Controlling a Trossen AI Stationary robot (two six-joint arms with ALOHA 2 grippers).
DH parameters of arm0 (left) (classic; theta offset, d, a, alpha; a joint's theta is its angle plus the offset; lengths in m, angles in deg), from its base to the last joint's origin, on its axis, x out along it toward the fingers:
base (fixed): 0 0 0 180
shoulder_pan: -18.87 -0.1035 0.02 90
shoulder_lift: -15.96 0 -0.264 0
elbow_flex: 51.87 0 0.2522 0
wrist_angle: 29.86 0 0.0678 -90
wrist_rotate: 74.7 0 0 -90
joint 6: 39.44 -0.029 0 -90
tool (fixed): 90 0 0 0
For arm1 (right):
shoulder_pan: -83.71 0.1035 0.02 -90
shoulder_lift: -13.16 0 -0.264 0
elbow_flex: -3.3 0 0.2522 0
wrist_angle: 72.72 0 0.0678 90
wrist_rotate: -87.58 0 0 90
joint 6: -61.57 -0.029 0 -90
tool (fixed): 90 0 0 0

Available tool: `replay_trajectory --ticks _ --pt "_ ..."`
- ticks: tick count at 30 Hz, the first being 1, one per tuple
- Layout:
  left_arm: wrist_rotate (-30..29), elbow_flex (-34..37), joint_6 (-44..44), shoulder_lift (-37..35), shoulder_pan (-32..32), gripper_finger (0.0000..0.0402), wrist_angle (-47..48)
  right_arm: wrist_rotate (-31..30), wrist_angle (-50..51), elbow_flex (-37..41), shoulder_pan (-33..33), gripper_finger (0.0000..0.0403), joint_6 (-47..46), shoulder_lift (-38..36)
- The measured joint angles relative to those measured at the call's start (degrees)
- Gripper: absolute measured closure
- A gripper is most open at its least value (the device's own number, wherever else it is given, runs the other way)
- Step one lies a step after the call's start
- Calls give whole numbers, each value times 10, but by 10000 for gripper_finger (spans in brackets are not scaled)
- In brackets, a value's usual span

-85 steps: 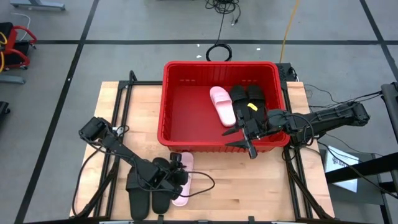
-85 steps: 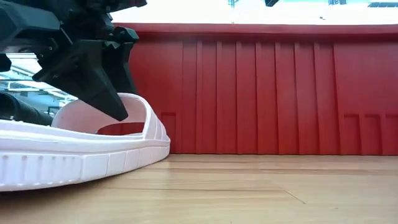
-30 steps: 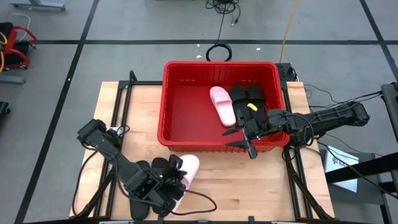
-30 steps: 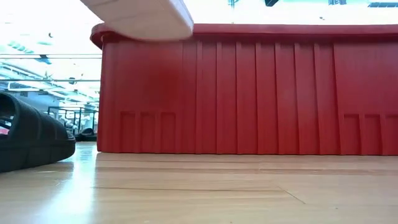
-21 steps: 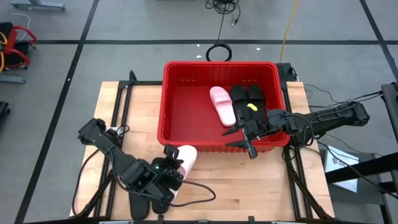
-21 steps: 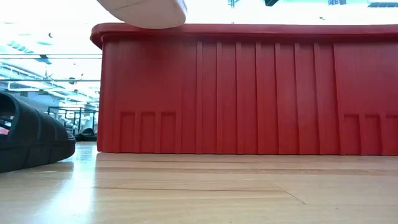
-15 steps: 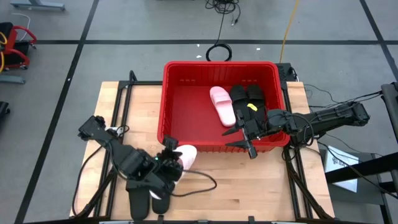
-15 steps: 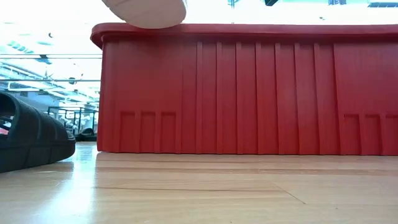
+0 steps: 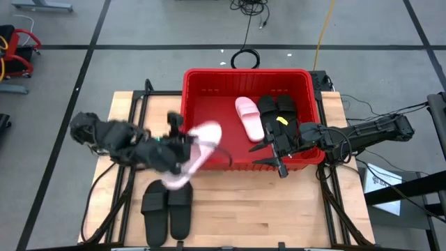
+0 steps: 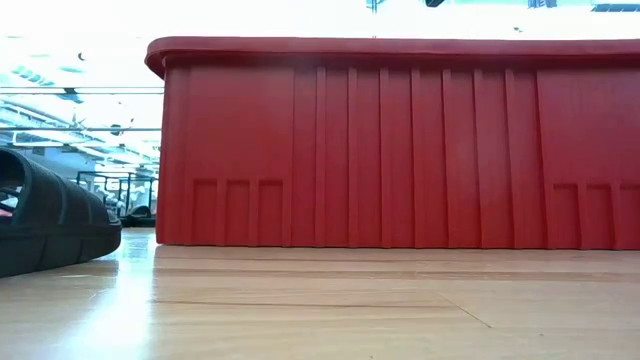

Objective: Pick and place slides into bin
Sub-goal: Put the pink slide into the red bin

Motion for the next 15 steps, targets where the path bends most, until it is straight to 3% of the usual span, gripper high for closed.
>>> replay_trajectory --ticks 4,9,15 --pt "1 0 -50 -16 -44 397 -15 -43 0 0 0 232 13 0" --pt "34 0 -108 -18 -119 393 -25 -167 10 0 0 232 56 0" --pt "122 1 -178 -18 -212 394 -64 -285 32 0 -1 232 102 0"
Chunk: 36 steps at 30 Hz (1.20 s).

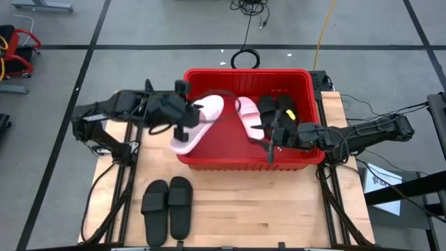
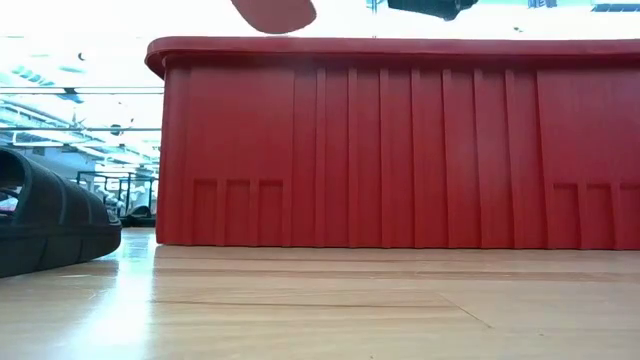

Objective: Pick and place slides into bin
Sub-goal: Put the pink slide into the red bin

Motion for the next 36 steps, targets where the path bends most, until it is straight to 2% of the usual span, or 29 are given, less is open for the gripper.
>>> replay_trajectory --ticks 9,15,23,31,36 --pt "128 0 -77 0 -137 396 -52 -71 -3 0 -48 232 17 -26" --pt "237 0 -102 0 -235 396 -90 -70 14 0 -107 232 31 -54" --pt "309 0 -100 36 -311 387 -117 -67 27 0 -197 232 40 -61" --pt "321 0 -83 105 -327 395 -138 73 56 0 -295 232 -5 -61" --pt "319 0 -75 144 -326 391 -149 82 63 0 -322 232 9 -61"
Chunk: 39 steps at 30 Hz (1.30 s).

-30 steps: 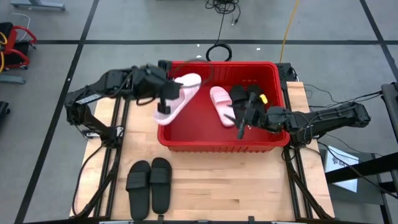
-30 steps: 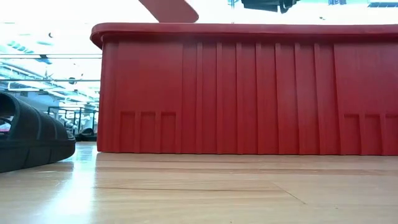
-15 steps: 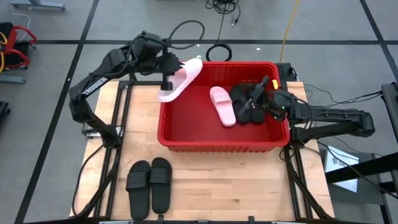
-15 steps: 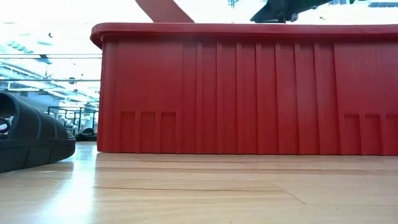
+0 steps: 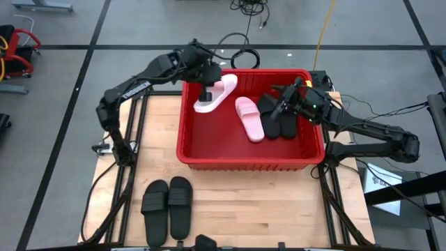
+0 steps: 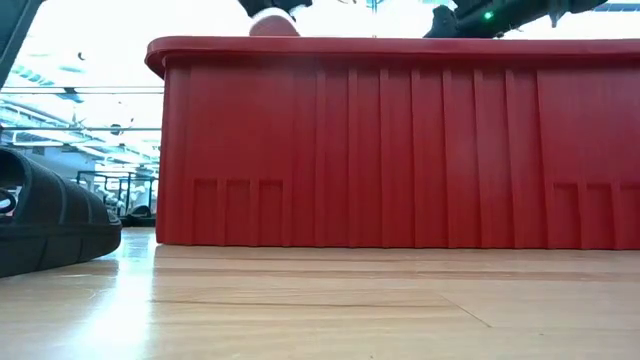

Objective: Pick and place slides into bin
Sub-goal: Put the pink slide into the red bin

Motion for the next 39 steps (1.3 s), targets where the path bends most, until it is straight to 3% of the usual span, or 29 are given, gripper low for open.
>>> replay_trajectory --ticks 15,25,33,39 --pt "3 0 52 78 1 398 -16 1 30 0 -45 232 23 0" --pt "11 116 90 74 6 399 -110 1 46 0 -61 232 29 0" --pt "-85 177 133 73 29 387 -160 19 42 0 -61 232 34 9" --pt "-93 223 146 72 35 386 -220 45 29 0 -61 232 38 22"
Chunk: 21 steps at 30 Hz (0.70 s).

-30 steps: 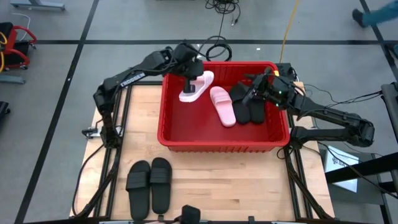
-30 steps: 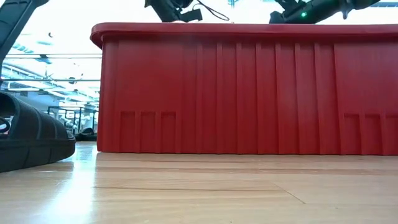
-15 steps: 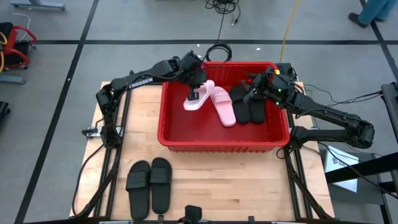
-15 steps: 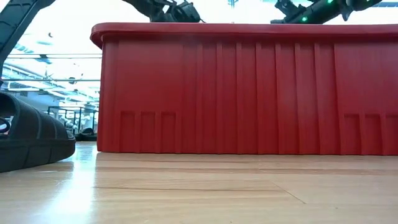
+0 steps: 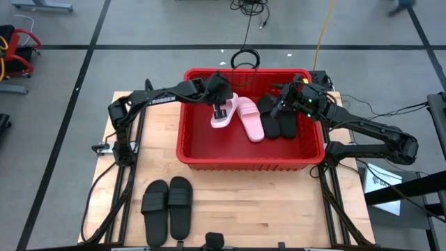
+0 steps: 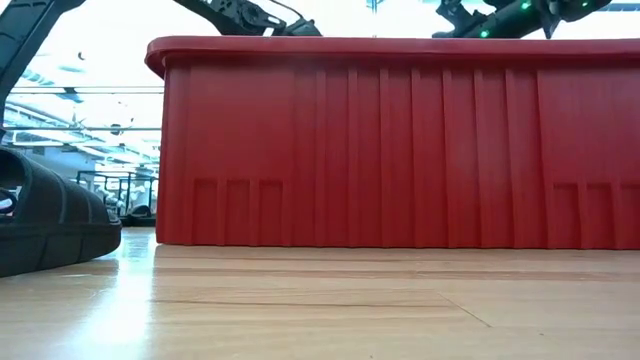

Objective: Pick and place slides into bin
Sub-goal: Put the pink slide into the red bin

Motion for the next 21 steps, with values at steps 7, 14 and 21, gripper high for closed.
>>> replay_trajectory --ticks 7,14,21 --pt "-30 52 9 1 -9 385 -79 0 -1 0 0 232 2 3" --pt "-34 77 21 1 -15 385 -123 -1 -3 0 0 232 2 3" --pt "-45 106 36 2 -18 385 -133 -1 -3 0 0 232 0 3"
